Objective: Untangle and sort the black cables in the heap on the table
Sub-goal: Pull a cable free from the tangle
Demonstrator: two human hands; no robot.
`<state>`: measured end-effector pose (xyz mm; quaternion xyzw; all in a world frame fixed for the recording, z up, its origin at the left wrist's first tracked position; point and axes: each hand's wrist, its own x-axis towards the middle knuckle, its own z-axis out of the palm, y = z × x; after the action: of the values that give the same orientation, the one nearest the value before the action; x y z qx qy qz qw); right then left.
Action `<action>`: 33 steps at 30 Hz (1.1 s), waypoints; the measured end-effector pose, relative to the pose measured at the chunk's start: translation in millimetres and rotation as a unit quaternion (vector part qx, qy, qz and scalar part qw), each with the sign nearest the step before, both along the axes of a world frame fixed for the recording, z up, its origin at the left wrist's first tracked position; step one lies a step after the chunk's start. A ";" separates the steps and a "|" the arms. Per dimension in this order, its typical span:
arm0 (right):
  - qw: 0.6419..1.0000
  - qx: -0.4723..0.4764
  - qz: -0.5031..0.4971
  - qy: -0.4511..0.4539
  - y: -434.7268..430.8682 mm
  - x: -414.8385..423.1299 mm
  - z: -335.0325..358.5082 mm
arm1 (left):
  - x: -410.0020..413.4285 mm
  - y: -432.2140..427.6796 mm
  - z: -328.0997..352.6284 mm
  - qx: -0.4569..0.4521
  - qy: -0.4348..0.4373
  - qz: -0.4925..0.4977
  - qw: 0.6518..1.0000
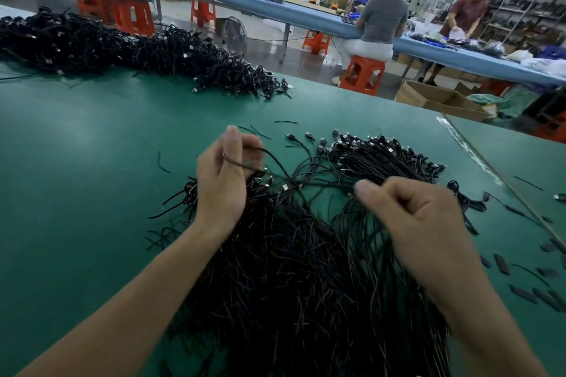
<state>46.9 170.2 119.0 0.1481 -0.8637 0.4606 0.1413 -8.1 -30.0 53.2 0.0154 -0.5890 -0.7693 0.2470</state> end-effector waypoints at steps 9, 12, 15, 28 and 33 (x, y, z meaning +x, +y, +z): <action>0.912 0.341 -0.160 -0.165 54.3 -38.4 -41.8 | 30.5 -11.4 35.8 -0.344 0.196 0.137 0.908; 0.858 0.457 -0.114 -0.206 37.2 -36.3 -45.6 | 36.3 -6.5 31.6 -0.586 0.015 0.057 0.808; 0.939 0.311 0.010 -0.148 14.1 -29.5 -50.5 | 34.1 5.4 18.8 -0.652 -0.081 0.048 0.753; 0.996 -0.081 -0.033 -0.032 -0.4 -33.4 -58.3 | 31.2 -10.7 7.8 -0.281 -0.182 -0.396 0.855; 0.990 -0.093 0.057 -0.093 -9.4 -33.7 -59.3 | 44.4 -4.4 15.3 -0.030 -0.129 -0.566 0.814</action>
<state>13.2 160.7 59.7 0.1400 -0.8165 0.5581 0.0474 36.3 -34.3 68.5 -0.2293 -0.5429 -0.7461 -0.3098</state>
